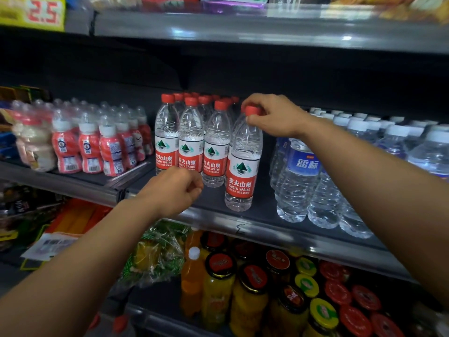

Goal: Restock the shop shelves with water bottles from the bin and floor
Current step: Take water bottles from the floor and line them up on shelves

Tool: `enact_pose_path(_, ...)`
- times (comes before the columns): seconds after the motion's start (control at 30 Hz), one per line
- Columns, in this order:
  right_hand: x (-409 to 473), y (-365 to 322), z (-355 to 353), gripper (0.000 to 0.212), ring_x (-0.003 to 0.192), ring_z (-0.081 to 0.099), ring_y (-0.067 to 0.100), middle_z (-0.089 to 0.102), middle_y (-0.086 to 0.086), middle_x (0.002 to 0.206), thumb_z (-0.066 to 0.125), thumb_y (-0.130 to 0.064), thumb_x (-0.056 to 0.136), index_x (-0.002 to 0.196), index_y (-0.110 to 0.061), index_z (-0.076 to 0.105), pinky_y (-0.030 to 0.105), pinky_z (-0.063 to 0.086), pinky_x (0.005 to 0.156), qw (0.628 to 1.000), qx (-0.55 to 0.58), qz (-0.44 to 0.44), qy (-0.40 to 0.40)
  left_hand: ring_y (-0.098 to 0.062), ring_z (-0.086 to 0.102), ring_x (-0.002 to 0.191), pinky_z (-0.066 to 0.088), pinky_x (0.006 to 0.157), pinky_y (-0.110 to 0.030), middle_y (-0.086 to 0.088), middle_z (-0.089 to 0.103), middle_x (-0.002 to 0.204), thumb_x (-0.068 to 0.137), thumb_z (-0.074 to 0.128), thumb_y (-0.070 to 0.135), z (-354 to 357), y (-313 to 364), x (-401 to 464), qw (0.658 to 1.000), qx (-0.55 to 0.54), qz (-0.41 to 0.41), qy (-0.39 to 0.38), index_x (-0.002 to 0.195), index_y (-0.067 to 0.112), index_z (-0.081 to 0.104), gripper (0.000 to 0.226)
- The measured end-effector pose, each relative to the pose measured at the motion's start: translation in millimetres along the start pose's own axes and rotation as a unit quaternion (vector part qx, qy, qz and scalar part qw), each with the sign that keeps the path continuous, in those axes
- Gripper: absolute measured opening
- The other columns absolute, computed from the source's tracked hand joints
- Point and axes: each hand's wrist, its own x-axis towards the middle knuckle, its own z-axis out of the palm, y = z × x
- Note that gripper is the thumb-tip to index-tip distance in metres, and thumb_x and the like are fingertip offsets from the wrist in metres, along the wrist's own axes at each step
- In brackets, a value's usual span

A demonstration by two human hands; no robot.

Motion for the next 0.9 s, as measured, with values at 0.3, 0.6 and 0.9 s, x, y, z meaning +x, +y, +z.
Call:
enact_pose_path(0.3,-44.6,-61.6,24.1,0.043,0.081,0.06,0.024,0.06,-0.001,0.083,0.054,-0.038,0.087,0.128,-0.027,0.05,0.034,0.048,0.072,0.997,0.006,-0.061,0.045,-0.024,0.062,0.087,0.053,0.079,-0.04,-0.001,0.068,0.094,0.09,0.058,0.024,-14.9,-8.2,-28.6,1.0,0.016,-0.013,-0.001,0.097,0.021,0.067,0.012)
enact_pose_path(0.6,-124.8,-137.0,186.2,0.038,0.079,0.058,0.028,0.061,0.002,0.082,0.054,-0.035,0.09,0.126,-0.022,0.05,0.032,0.037,0.057,0.977,0.106,-0.125,-0.139,-0.027,0.063,0.09,0.046,0.074,-0.032,0.002,0.062,0.084,0.089,0.057,0.024,24.3,-75.1,-131.1,0.99,0.043,-0.11,-0.076,0.091,0.025,0.064,0.006)
enact_pose_path(0.9,-215.5,-161.5,366.2,0.023,0.091,0.06,0.035,0.063,0.012,0.1,0.054,-0.033,0.09,0.109,-0.02,0.051,0.036,0.044,0.062,0.925,0.132,-0.057,-0.353,-0.03,0.061,0.107,0.048,0.088,-0.037,-0.009,0.067,0.112,0.091,0.051,0.023,166.4,-142.1,-241.8,0.948,-0.027,-0.236,-0.212,0.105,0.019,0.066,0.021)
